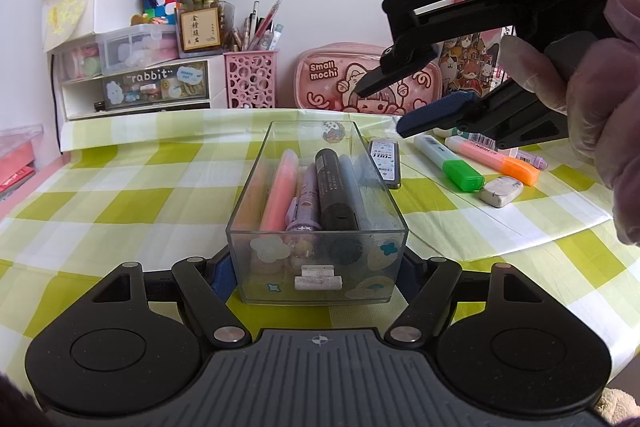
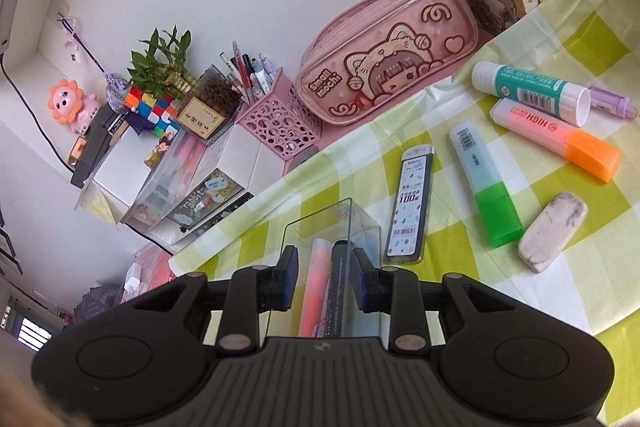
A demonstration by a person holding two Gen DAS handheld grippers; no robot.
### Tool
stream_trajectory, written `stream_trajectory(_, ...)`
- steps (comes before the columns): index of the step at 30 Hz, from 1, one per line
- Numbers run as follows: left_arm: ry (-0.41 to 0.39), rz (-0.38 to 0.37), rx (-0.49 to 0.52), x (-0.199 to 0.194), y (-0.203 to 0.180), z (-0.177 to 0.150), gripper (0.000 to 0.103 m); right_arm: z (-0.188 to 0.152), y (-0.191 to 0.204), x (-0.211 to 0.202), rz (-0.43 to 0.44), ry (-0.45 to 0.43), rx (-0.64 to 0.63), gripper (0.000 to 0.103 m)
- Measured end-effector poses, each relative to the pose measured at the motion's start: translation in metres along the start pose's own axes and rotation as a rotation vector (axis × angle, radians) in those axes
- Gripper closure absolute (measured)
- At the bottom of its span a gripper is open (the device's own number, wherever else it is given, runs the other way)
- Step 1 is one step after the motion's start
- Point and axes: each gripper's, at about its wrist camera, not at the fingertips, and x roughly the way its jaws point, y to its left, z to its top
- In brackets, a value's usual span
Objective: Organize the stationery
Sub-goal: 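Lower the black marker into the clear box and open the right gripper, then move the right gripper to the green highlighter and grasp it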
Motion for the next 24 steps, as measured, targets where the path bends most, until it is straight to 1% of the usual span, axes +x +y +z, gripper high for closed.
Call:
stream_trajectory(4,0.000,0.000,-0.001,0.000,0.000,0.000,0.030,0.001,-0.013,-0.009,-0.049,-0.029,-0.002,0.035)
stream_trajectory(8,0.000,0.000,0.000,0.000,0.000,0.000,0.030,-0.001,-0.025,-0.016,-0.156,-0.080,-0.066,0.031)
stream_trajectory(12,0.000,0.000,0.000,0.000,0.000,0.000,0.030,-0.003,-0.030,-0.019,-0.251,-0.111,-0.172,0.031)
stream_trajectory(15,0.000,0.000,0.000,0.000,0.000,0.000,0.030,-0.009,-0.026,-0.015,-0.320,-0.155,-0.312,0.031)
stream_trajectory(18,0.000,-0.001,0.000,0.000,0.000,0.000,0.030,-0.014,-0.021,-0.004,-0.352,-0.159,-0.428,0.031)
stream_trajectory(22,0.000,-0.001,0.000,0.000,0.000,0.000,0.030,-0.019,-0.015,0.011,-0.372,-0.147,-0.541,0.032)
stream_trajectory(24,0.000,-0.001,0.000,0.000,0.000,0.000,0.030,-0.019,-0.013,0.019,-0.387,-0.140,-0.596,0.035)
